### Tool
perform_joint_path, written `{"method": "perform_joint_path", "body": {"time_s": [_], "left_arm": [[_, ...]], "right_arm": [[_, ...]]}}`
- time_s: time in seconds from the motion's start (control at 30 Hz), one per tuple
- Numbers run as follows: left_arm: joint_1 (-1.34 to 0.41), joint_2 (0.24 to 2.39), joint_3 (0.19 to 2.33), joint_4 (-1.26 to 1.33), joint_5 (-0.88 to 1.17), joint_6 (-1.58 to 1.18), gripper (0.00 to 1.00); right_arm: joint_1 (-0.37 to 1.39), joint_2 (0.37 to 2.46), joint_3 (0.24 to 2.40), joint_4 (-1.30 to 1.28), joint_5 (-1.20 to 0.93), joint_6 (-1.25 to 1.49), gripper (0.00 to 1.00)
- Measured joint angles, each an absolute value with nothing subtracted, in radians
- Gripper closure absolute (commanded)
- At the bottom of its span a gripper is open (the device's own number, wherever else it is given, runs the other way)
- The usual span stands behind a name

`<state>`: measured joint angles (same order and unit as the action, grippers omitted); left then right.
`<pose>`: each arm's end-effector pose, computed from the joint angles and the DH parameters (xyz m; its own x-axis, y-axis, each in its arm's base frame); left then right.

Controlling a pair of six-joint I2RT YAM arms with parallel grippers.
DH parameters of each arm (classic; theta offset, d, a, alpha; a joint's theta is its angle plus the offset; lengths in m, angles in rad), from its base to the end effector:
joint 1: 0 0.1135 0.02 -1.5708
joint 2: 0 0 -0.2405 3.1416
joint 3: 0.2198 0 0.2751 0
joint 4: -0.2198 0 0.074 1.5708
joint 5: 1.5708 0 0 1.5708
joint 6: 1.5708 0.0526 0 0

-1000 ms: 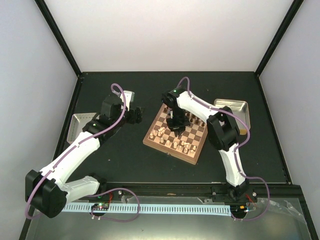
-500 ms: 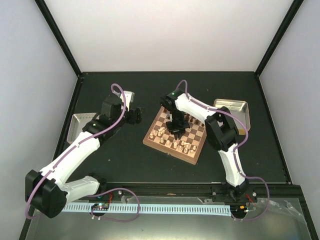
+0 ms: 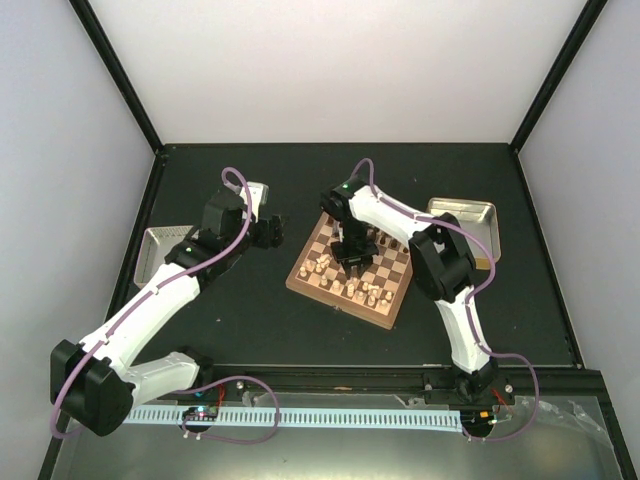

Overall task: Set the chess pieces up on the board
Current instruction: Place the chess piece on the chessboard.

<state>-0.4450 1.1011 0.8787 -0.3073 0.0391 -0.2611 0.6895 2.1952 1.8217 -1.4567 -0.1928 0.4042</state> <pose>0.2658 -0.1290 0.2633 -0.5595 -0.0189 -0.8286 0.3272 0.9135 -0.2418 0.3024 0.2624 0.1451 -0.9163 -0.2552 0.3087 -0.2459 0.9668 0.0694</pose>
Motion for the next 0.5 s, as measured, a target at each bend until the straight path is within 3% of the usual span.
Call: {"method": "perform_joint_path", "body": {"time_s": [0.3, 0.5], "left_arm": [[-0.445, 1.099, 0.879, -0.307, 0.033, -0.261, 0.19], [-0.444, 1.099, 0.879, -0.306, 0.041, -0.262, 0.19]], "right_arm": [[0.661, 2.160, 1.876, -1.439, -0.165, 0.466, 0.70], [0.553, 1.927, 1.645, -1.304, -0.169, 0.514, 0.70]]}}
